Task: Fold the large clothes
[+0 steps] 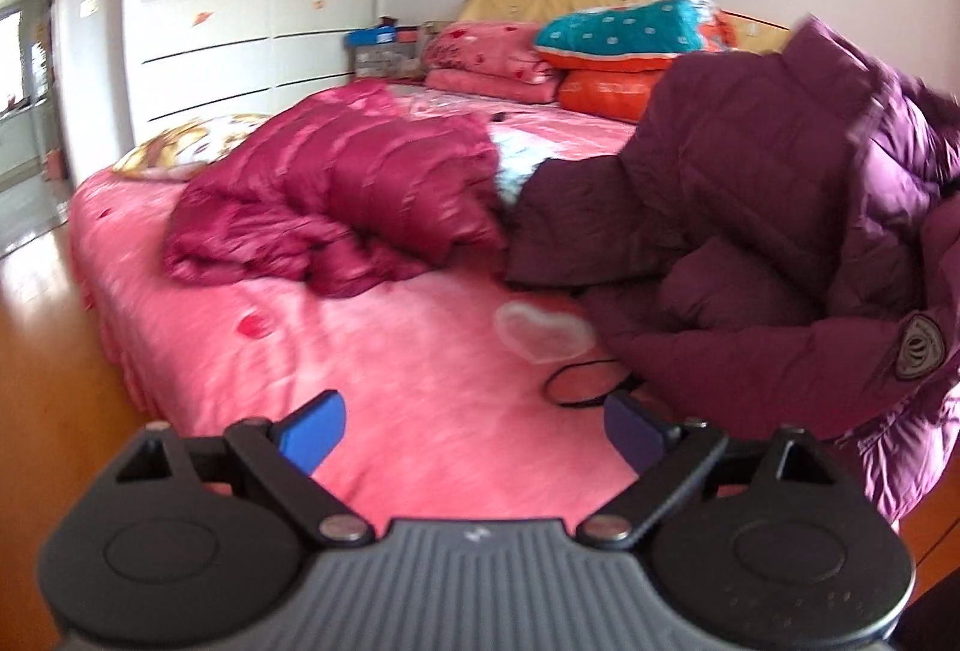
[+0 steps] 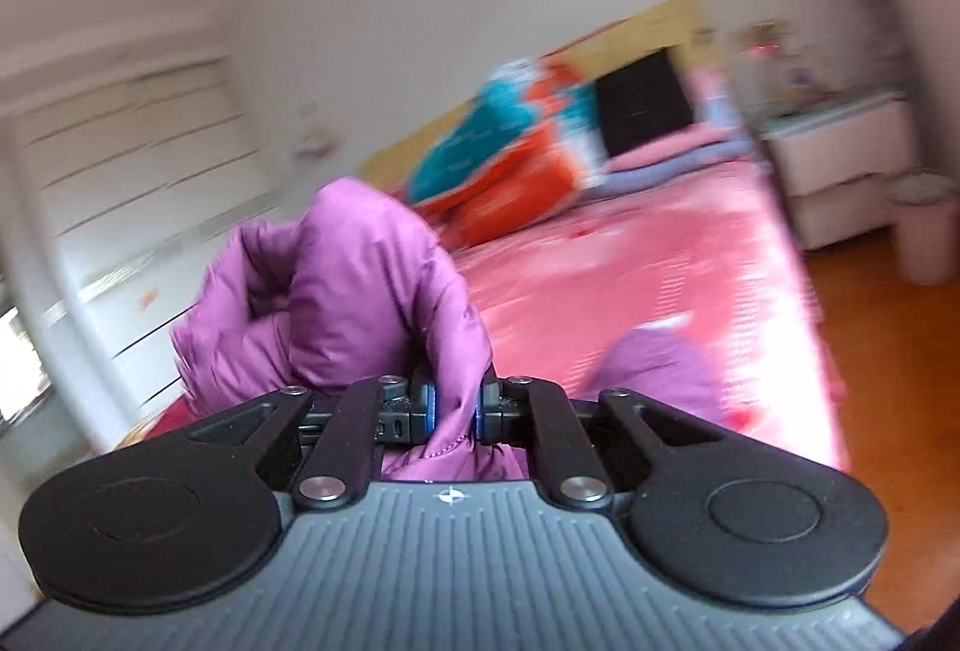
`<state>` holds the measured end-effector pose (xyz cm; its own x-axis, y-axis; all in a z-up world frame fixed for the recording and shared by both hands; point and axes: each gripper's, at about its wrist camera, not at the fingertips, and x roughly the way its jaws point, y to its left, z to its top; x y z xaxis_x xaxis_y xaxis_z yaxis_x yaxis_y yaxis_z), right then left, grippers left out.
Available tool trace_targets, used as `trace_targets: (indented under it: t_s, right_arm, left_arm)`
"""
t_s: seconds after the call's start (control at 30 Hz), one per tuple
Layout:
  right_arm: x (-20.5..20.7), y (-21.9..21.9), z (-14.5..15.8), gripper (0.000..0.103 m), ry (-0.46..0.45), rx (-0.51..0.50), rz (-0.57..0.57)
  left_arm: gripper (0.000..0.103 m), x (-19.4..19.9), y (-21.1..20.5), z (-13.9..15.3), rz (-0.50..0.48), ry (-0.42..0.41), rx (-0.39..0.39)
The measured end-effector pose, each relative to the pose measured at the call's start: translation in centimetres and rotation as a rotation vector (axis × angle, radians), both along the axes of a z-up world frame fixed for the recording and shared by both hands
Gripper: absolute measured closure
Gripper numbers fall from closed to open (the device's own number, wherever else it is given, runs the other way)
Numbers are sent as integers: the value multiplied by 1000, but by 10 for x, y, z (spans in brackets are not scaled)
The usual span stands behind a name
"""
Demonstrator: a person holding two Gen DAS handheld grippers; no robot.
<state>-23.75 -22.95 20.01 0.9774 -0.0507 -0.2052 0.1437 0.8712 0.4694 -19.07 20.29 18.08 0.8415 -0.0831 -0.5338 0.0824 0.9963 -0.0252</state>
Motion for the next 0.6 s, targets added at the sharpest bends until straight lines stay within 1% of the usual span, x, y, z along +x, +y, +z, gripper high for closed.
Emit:
trace_targets:
  t_s: [0.07, 0.13, 0.17, 0.23, 0.33, 0.4, 0.43, 0.47, 0.53, 0.6]
  right_arm:
    - [-5, -24, -15, 92, 25, 22, -68]
    - [-9, -39, -34, 92, 66, 5, -119]
    - [-12, -47, -46, 92, 93, -6, -141]
    - [-13, -59, -69, 92, 138, 11, -160]
    - [-17, -78, -106, 92, 204, 58, -163]
    - [-15, -83, -127, 92, 224, 103, -144]
    - [-17, -86, -134, 92, 231, 123, -136]
    - [-9, -82, -139, 92, 237, 135, -127]
    - [-7, -85, -145, 92, 237, 156, -106]
    - [5, -88, -145, 91, 220, 190, -84]
  left_arm:
    - [10, 6, -14, 3, -31, -5, 7]
    - [10, 13, -29, 5, -68, -14, 13]
    - [10, 17, -37, 6, -86, -21, 19]
    - [10, 25, -52, 10, -118, -33, 30]
    - [10, 39, -77, 12, -172, -47, 37]
    - [10, 50, -92, 12, -216, -50, 43]
    - [10, 56, -100, 11, -238, -45, 45]
    - [10, 63, -107, 10, -258, -37, 46]
    - [10, 78, -122, 10, -299, -29, 42]
    - [10, 95, -136, 10, -338, -16, 25]
